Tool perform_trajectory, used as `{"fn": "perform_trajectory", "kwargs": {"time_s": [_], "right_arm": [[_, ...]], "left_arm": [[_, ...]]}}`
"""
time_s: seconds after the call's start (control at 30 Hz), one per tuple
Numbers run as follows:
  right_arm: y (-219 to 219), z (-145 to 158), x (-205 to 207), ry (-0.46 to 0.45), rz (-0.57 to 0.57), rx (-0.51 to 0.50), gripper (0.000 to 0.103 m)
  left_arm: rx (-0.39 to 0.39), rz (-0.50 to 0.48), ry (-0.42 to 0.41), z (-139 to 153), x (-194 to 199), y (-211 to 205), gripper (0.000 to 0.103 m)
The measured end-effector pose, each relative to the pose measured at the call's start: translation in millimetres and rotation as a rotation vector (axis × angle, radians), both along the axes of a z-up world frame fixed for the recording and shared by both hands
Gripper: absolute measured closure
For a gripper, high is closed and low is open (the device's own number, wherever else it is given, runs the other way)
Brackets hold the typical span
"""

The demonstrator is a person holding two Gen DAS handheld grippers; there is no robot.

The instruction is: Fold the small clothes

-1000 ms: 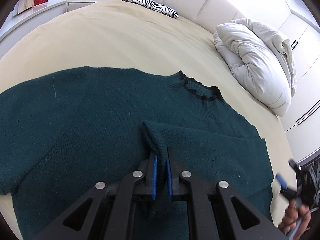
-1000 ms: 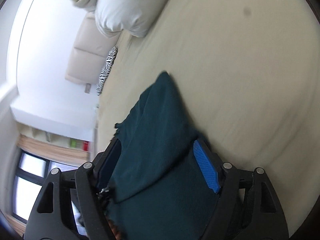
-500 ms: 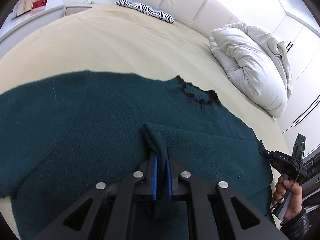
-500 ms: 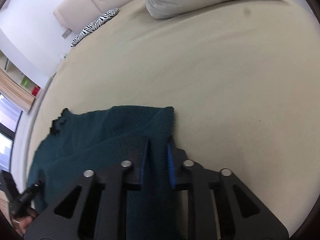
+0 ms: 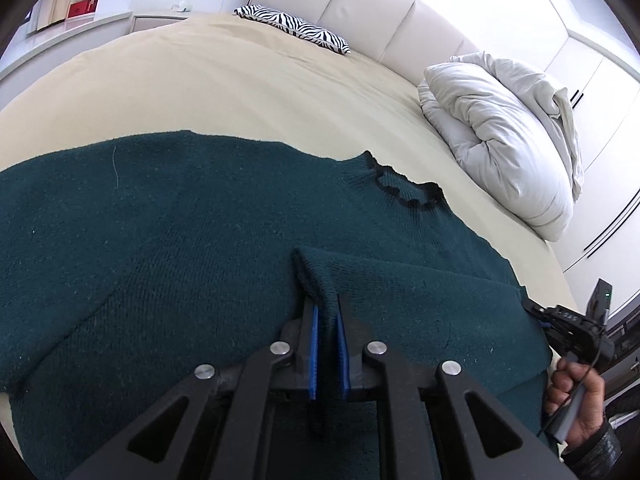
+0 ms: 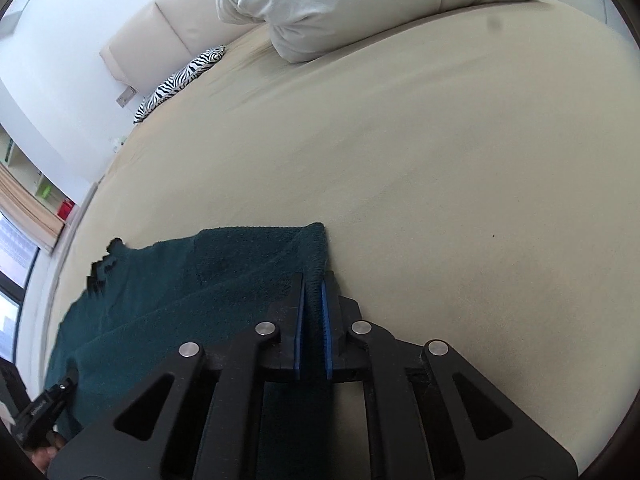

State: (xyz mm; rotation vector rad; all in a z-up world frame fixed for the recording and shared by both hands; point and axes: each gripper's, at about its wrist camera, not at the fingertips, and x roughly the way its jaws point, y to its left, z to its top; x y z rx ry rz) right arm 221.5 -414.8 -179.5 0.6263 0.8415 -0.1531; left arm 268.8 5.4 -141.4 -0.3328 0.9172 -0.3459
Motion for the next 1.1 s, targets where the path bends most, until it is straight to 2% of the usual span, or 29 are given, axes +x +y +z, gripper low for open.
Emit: {"fn": "perform_trajectory", "kwargs": {"time_s": [0.1,0.17,0.23,0.37,0.47,0.53,0.63,0.7,0.77,0.8,0.83,0.87,0.9,0.93,0.97,1.0,1.1], "right_arm": [[2.3,16.9,-17.6,0.024,-0.025,-0.008,0.085],[17.6,37.2,-39.3,-0.025,0.017,-0.061,0.084],[40.3,45.8,-49.4,-0.024,0.086,-0.113,0.084],[58.3,22.2,-50.8,0.099,0.156,-0.255,0.087],[48.8,17.7,-55.4,0.068,0.135,-0.244,0.090],[45.3,18.5,-58.8,0.111,0.071,-0.324,0.090],[24.2,11.6,-64.0,0.075,0.059,-0.211,0.090],[26.5,17.0,-60.4,0.088,0.073,-0.231,0.089],[30.7,28.1,-61.2,0.104,0.048,-0.239,0.083],[29.8,33.1,-67.7,0.092,0.025,-0.209,0.080],[29.8,41.4,-74.7,0.062,0.010,-0.172,0.080],[33.0,53.1,-84.7,0.023,-0.006,-0.148,0.079],[38.2,63.3,-93.7,-0.003,-0.012,-0.151,0.075],[44.0,69.5,-101.4,-0.020,-0.008,-0.158,0.070],[54.9,78.7,-111.1,-0.045,0.012,-0.162,0.068],[63.5,83.8,-117.8,-0.059,0.030,-0.161,0.066],[89.8,96.2,-140.7,-0.095,0.089,-0.149,0.058]], "left_arm": [[-0.006,0.001,-0.004,-1.6,-0.7,1.2,0.090],[-0.002,0.001,-0.006,-1.7,-1.6,1.3,0.090],[0.001,0.002,-0.006,-1.1,-1.6,1.1,0.090],[-0.011,0.000,-0.004,-0.8,-1.7,1.8,0.090],[-0.035,-0.002,0.000,-2.4,-0.7,5.2,0.090],[-0.050,-0.001,0.000,-3.6,-0.6,6.8,0.090],[-0.053,-0.002,0.008,-3.2,-0.5,7.5,0.089],[-0.074,-0.003,0.034,-0.9,1.3,10.9,0.088],[-0.077,-0.007,0.054,3.6,0.6,14.8,0.087],[-0.069,-0.001,0.056,8.6,-2.4,18.7,0.084],[-0.056,0.011,0.052,14.0,-6.6,23.0,0.075],[-0.039,0.030,0.044,21.7,-12.7,29.1,0.061],[-0.025,0.052,0.026,30.3,-20.1,37.0,0.052],[-0.013,0.080,-0.014,42.0,-31.9,49.7,0.037],[-0.009,0.099,-0.045,50.2,-41.7,60.8,0.031],[-0.007,0.129,-0.071,59.4,-55.4,79.6,0.030],[-0.053,0.229,-0.067,66.8,-87.3,140.1,0.030]]}}
